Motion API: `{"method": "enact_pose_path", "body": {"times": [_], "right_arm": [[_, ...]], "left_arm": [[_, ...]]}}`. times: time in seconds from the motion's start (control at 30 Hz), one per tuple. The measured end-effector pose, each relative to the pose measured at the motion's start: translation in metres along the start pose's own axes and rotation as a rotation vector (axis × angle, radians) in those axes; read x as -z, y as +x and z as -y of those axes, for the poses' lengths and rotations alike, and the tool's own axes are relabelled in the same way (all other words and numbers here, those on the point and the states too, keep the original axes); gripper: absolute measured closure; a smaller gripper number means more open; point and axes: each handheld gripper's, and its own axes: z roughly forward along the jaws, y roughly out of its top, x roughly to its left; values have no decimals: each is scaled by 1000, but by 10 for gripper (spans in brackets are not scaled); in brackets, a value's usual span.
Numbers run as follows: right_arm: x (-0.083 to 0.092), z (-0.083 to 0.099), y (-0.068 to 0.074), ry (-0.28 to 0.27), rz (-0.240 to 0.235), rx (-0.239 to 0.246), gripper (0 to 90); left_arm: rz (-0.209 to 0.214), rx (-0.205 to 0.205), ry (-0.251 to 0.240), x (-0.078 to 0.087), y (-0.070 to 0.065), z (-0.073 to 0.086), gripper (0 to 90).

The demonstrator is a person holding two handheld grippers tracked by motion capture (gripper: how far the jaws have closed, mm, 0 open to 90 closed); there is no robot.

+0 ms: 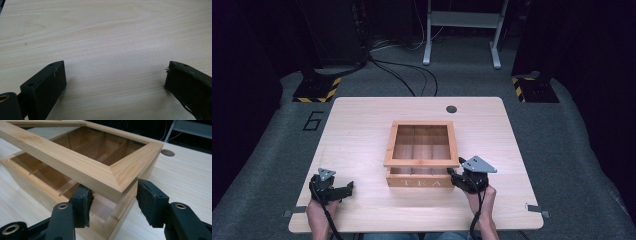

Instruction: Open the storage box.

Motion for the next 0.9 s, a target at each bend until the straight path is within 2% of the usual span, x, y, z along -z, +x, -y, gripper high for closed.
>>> {"method": "enact_pose_path", "body": {"times": [0.23, 0.47, 0.7, 0.9], "right_arm": [[-2, -13, -3, -55, 26, -8, 456], [-9, -23, -4, -76, 62, -14, 445], [-12, -29, -10, -104, 80, -41, 518], [-13, -33, -11, -123, 84, -46, 528]], "left_arm": [[1, -1, 1, 0, 0, 0, 32], [1, 0, 0, 0, 0, 0, 32], [1, 0, 1, 0, 0, 0, 32], [1, 0, 0, 0, 0, 0, 32]]}}
